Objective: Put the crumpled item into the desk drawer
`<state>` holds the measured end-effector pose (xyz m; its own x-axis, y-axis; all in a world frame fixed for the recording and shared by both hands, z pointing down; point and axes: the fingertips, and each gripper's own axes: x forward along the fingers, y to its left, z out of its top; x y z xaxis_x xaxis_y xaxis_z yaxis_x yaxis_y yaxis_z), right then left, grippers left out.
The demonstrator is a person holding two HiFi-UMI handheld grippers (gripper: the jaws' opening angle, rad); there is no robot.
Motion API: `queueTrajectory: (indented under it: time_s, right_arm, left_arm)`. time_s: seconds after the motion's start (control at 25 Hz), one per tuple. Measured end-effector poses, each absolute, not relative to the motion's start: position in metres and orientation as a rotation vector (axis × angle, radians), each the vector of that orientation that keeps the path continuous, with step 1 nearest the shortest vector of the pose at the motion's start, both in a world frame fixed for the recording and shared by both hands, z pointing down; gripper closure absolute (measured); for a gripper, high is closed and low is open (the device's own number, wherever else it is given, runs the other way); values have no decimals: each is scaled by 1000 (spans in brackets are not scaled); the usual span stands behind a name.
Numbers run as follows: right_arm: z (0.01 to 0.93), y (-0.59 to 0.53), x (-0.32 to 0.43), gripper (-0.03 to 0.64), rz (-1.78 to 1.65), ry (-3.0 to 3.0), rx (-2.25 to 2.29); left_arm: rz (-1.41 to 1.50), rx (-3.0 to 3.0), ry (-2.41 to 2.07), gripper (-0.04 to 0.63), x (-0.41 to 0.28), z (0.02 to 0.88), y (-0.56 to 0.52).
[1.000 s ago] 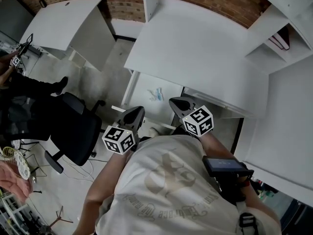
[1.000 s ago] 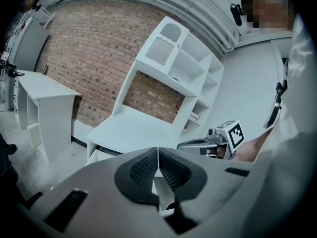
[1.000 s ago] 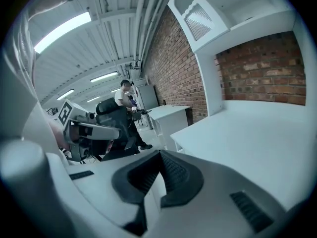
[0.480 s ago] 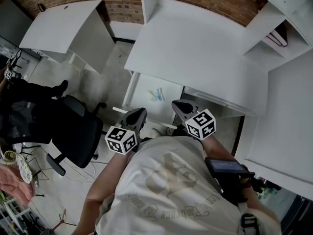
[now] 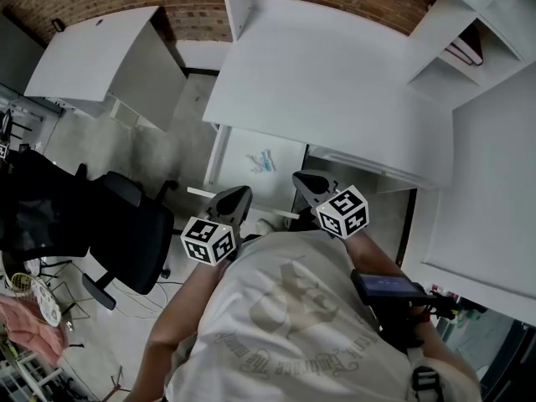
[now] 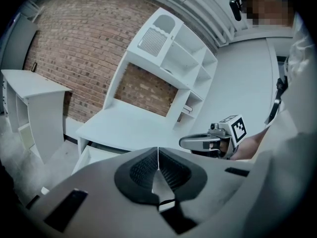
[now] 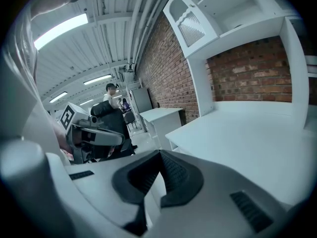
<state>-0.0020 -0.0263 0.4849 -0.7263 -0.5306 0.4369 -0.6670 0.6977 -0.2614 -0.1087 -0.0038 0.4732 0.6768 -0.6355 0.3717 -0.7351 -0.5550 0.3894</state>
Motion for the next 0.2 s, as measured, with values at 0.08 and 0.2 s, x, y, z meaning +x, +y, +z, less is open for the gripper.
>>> queueTrajectory:
  time_s: [0.08,0.2]
  right_arm:
    - [485,-27,-1,595,585,-2582,942]
    - [486,-26,0,595,583,-2582,937]
  left_arm:
    - [257,2369,-1055,572,-107,474,-4]
    - [257,2367,-1054,572,-105,476,-3]
